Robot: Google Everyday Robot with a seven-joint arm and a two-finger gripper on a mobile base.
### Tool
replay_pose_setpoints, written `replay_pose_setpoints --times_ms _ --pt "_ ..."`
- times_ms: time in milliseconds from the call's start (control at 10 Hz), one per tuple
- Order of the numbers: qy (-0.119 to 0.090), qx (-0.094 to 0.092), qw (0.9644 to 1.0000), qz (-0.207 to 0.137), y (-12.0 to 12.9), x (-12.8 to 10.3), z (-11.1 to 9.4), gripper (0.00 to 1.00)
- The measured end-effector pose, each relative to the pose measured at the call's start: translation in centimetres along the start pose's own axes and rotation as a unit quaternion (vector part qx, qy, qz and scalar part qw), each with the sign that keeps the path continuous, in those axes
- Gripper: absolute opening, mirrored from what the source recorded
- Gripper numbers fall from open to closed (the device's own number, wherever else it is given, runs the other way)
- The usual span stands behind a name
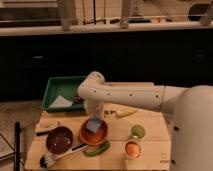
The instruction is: Wipe red bowl with sponge
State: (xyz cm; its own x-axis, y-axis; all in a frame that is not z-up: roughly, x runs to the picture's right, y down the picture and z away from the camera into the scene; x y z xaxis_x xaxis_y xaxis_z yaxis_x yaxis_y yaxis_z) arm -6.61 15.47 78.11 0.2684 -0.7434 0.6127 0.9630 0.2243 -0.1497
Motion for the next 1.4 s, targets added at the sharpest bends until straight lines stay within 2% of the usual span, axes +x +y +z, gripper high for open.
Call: replay_pose_setpoints --times_ms 200,400,600,700,900,1100,1400 --pt "-0.016 -0.002 0.9993 -0.033 -1.7 -1.4 0.6 0.05" --pt "-0.036 -0.004 0.9976 -0.059 -2.1 -3.7 0.9 0.05" --pt "-0.057 -0.016 0.9953 -0.077 -1.3 -5.9 1.1 0.05" --pt "-0.061 -0.022 0.9949 -0.078 -0.5 -6.3 1.1 0.05" --pt "-0.059 -0.031 0.9959 -0.062 1.9 -5.6 0.8 0.05" --pt "-0.045 -0.032 0.9978 -0.036 3.9 -3.9 -0.1 0.05" --pt "-0.017 -0.024 0.9995 -0.013 3.8 -0.7 -2.0 0.05"
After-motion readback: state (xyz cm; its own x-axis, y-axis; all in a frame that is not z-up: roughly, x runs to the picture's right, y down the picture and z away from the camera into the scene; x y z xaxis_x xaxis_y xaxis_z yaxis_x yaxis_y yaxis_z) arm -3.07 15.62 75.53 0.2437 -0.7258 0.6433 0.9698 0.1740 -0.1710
